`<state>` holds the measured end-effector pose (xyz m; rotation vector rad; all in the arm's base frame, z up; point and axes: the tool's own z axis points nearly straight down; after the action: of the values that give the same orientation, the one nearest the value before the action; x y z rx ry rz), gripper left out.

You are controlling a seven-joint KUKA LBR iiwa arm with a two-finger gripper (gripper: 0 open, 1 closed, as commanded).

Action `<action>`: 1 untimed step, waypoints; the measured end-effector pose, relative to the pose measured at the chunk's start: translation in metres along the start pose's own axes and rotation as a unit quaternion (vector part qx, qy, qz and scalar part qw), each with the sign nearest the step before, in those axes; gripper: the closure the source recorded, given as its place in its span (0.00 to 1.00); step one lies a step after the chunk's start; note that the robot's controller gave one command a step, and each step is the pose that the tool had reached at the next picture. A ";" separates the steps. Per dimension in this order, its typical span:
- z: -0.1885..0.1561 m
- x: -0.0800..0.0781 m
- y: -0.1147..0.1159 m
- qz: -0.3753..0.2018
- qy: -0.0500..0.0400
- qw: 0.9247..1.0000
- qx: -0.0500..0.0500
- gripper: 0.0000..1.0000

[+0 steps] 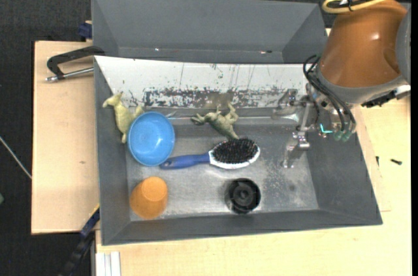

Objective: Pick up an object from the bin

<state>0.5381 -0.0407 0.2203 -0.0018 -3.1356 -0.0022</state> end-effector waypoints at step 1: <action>0.128 -0.016 0.087 -0.073 -0.003 0.997 -0.001 0.00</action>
Offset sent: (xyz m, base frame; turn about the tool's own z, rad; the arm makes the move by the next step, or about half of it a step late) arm 0.0146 0.0821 -0.1261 -0.1411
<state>0.5532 0.0460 0.0922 0.2270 -3.1327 -0.0067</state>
